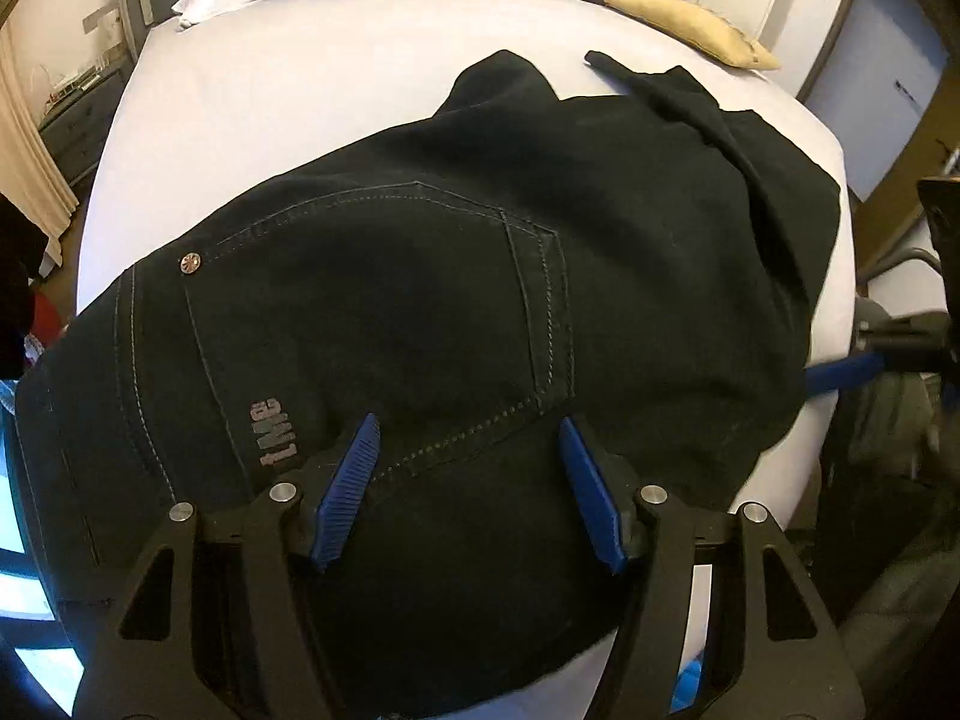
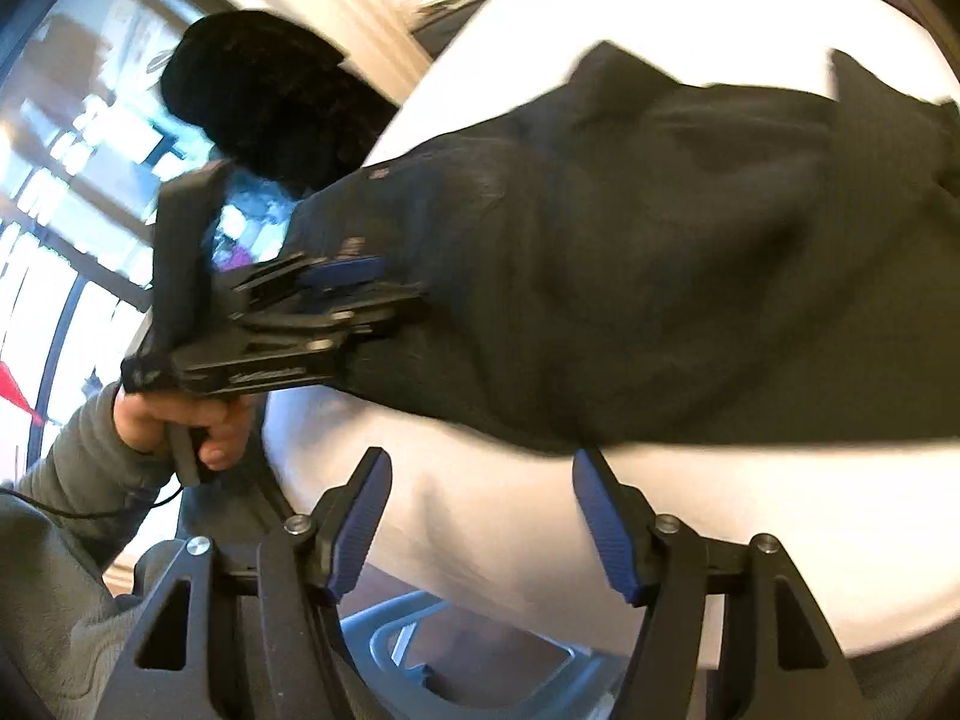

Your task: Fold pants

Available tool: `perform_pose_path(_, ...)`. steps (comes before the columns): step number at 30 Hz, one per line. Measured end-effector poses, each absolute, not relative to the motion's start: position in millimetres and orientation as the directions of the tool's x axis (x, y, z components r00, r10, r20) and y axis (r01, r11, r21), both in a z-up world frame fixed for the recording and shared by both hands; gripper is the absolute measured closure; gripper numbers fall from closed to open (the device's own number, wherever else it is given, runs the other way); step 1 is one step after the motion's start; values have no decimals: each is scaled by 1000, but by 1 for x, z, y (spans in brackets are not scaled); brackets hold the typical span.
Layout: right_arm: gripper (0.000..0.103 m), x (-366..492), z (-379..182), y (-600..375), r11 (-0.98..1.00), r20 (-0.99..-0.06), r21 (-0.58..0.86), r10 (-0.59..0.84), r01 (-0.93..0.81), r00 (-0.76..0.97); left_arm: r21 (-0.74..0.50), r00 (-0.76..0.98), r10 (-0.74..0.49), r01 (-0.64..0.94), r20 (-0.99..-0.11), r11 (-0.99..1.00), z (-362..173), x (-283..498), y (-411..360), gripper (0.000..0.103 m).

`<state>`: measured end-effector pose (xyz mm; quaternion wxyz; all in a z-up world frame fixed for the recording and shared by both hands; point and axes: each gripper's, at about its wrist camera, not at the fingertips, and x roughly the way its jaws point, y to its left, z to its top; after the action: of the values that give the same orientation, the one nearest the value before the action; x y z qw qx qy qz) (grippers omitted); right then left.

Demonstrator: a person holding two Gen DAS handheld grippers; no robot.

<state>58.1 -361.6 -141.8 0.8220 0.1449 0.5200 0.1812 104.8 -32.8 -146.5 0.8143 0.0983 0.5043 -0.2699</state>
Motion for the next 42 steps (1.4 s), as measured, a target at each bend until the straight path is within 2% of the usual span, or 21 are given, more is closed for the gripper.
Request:
perform_pose_path(2,37,55,-135,-392,905,-805,422,404,-60,435,-121,349,-346,530,-871,839,-137,105,-30,43)
perform_pose_path(7,37,75,-101,-449,922,-796,371,256,107,549,-192,425,-428,493,-798,849,-100,113,-35,43)
perform_pose_path(9,37,89,-92,-458,928,-798,344,208,143,565,-262,401,-465,464,-789,846,-105,127,-42,43)
perform_pose_path(12,37,124,-74,-468,949,-791,271,123,163,599,-304,333,-457,422,-825,854,-132,141,-51,43)
perform_pose_path(14,38,147,-65,-478,958,-795,224,72,181,602,-302,313,-439,401,-842,865,-152,145,-57,43)
perform_pose_path(17,44,189,-61,-488,965,-799,172,19,197,601,-264,337,-420,421,-842,868,-156,143,-63,43)
perform_pose_path(22,46,265,-78,-486,973,-847,38,-89,228,524,-278,334,-426,408,-841,870,-156,145,-68,43)
perform_pose_path(26,46,300,-95,-490,963,-878,-5,-134,271,459,-295,334,-439,403,-834,867,-158,147,-66,43)
perform_pose_path(29,45,318,-114,-496,942,-901,-95,-219,323,373,-305,334,-449,402,-829,863,-157,146,-62,43)
perform_pose_path(32,45,326,-135,-504,934,-923,-113,-224,338,311,-309,334,-454,405,-826,861,-159,144,-66,43)
perform_pose_path(35,46,323,-139,-509,938,-915,-104,-221,331,337,-310,335,-457,407,-824,859,-157,144,-56,43)
perform_pose_path(36,55,321,-138,-511,937,-915,-92,-213,337,343,-311,335,-457,407,-824,859,-157,144,-57,43)
perform_pose_path(37,70,318,-136,-513,936,-914,-81,-207,344,348,-310,335,-457,408,-824,859,-157,143,-57,43)
perform_pose_path(39,86,313,-133,-520,935,-917,-41,-174,351,358,-308,336,-456,409,-824,859,-156,144,-59,43)
perform_pose_path(40,93,309,-130,-524,934,-918,-20,-158,356,364,-307,336,-455,410,-824,859,-156,144,-57,43)
perform_pose_path(42,96,296,-120,-528,929,-903,3,-156,370,400,-307,337,-454,407,-825,860,-155,144,-58,43)
